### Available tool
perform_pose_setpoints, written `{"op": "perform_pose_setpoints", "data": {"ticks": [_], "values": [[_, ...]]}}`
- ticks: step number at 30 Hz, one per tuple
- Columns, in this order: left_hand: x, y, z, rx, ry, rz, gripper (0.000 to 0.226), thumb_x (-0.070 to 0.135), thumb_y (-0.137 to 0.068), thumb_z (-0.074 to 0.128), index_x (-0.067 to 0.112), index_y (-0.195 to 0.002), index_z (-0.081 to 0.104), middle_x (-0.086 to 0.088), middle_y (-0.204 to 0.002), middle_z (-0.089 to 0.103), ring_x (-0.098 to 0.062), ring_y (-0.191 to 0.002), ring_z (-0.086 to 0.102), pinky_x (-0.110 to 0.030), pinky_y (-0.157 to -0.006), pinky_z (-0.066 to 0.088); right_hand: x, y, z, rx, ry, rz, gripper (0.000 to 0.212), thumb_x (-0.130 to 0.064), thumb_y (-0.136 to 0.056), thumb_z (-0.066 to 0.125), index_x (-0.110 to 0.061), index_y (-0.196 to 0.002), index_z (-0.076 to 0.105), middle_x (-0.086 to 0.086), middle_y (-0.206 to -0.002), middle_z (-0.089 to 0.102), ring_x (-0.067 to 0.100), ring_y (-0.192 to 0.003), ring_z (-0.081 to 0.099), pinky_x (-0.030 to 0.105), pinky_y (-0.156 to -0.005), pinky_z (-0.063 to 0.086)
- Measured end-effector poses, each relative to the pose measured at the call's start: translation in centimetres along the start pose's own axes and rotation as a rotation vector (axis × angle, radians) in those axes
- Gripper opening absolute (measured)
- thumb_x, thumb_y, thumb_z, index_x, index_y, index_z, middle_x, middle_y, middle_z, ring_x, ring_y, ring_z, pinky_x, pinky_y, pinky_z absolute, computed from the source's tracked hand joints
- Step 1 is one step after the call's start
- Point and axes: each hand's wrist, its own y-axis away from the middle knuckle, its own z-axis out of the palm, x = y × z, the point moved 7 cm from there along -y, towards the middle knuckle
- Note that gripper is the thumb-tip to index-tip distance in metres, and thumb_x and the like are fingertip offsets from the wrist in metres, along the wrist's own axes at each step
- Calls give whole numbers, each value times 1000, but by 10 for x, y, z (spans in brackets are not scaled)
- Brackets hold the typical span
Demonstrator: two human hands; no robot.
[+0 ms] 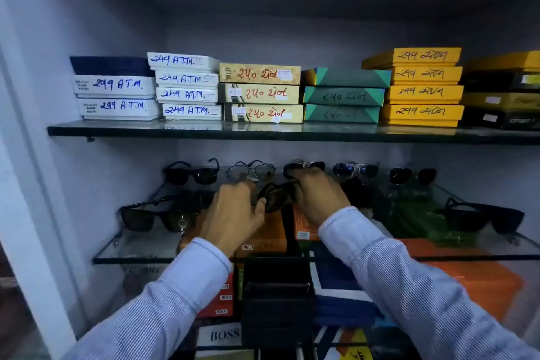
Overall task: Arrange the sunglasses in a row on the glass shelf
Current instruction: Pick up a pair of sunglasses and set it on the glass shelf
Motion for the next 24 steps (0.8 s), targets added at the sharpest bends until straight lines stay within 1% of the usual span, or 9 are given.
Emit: {"op": "perform_pose_setpoints", "data": {"ticks": [2,5,7,9,14,17,20,23,24], "values": [[-4,-10,10,-57,67,-54,29,35,-101,59,8,-104,68,-6,-89,64,-21,-74,67,-32,-70,58,5,-16,12,-80,-1,111,34,-8,-92,51,-15,-121,67,17,-114,72,38,-101,70,41,-82,56],[-5,-27,19,-9,78,-47,35,36,-103,53,6,-92,66,-11,-85,66,-24,-70,67,-36,-69,60,10,-36,31,-250,89,162,31,-13,-95,49,-11,-120,68,17,-119,70,37,-106,68,40,-86,54],[-10,-37,26,7,119,-59,36,33,-103,55,3,-102,75,-16,-92,73,-31,-82,74,-41,-79,64,12,-45,36,-301,130,161,32,-16,-93,50,-10,-118,69,16,-121,69,36,-109,67,40,-89,53],[-14,-45,31,-14,155,-77,28,26,-100,62,6,-110,79,-18,-100,78,-33,-93,76,-41,-87,63,12,-52,37,-320,173,149,32,-16,-91,52,-10,-118,69,16,-122,68,36,-109,66,43,-92,54],[-17,-57,28,3,248,-133,9,5,-88,76,3,-95,81,-15,-101,80,-27,-95,77,-38,-89,64,16,-60,33,-382,176,176,30,-19,-94,56,-6,-120,66,17,-118,66,34,-102,66,37,-79,50],[-15,-58,32,-31,285,-174,11,16,-83,84,5,-85,80,-11,-92,80,-21,-89,77,-41,-89,63,19,-63,33,-399,116,203,32,-21,-95,57,-7,-122,64,17,-120,63,35,-104,65,37,-77,48],[-14,-59,37,-60,310,-224,24,22,-80,86,2,-84,74,-13,-89,78,-25,-83,78,-42,-81,65,18,-62,33,-391,50,238,33,-18,-96,54,-5,-125,61,19,-124,59,36,-109,62,37,-77,43],[-15,-62,35,-79,362,-322,10,3,-85,79,2,-89,70,-17,-100,76,-29,-73,77,-30,-51,63,18,-60,33,-381,33,232,33,-16,-94,52,-5,-124,63,20,-125,59,37,-110,61,36,-78,42],[-16,-63,35,-79,348,-318,9,-2,-86,77,0,-92,71,-17,-103,76,-27,-67,75,-27,-46,60,18,-58,32,-380,27,224,33,-17,-94,52,-6,-122,65,20,-124,60,37,-110,61,36,-79,42]]}}
